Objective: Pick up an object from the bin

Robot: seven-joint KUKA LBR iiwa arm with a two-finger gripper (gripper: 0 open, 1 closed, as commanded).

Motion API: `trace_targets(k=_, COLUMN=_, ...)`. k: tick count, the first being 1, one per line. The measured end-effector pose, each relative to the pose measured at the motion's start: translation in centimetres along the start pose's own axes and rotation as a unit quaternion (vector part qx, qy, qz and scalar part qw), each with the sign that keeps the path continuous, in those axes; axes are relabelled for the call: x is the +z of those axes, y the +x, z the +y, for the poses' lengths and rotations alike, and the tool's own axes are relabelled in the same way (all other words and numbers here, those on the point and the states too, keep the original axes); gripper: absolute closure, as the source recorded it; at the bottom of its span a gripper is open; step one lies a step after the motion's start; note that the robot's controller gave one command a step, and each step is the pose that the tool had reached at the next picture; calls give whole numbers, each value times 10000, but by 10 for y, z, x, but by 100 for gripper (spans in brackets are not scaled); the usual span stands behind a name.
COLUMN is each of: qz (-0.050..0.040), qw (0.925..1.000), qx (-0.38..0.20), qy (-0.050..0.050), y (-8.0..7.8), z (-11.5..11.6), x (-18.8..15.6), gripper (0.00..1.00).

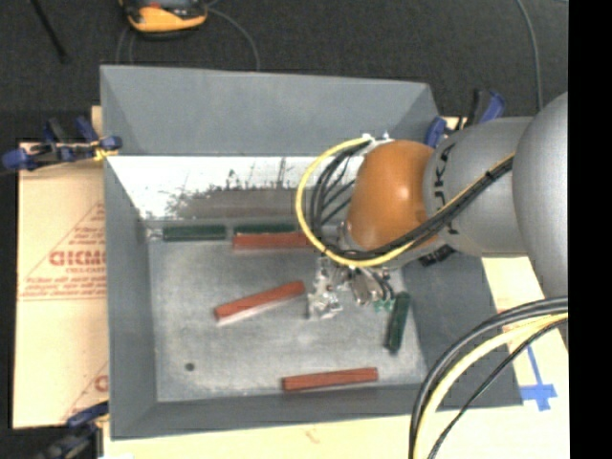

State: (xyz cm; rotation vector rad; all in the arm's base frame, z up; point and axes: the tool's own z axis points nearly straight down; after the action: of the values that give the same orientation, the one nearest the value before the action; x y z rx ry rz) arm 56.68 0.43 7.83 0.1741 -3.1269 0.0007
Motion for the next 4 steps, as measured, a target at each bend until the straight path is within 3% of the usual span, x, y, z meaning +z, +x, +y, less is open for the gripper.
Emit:
trace_targets(k=1, qz=-202, qw=9998, qx=1, qy=13, y=-8, z=0, x=-1, gripper=0)
trace_targets(k=2, qz=-1, qw=10000, qx=-1, qy=-1, y=0, z=0, x=0, gripper=100)
trace_targets(k=3, qz=-2, qw=10000, qx=-1, qy=-1, y=0, z=0, x=0, gripper=100)
trace_targets(k=4, qz=-85, qw=9931, qx=-1172, qy=16, y=-11, z=-16, x=-38, gripper=0)
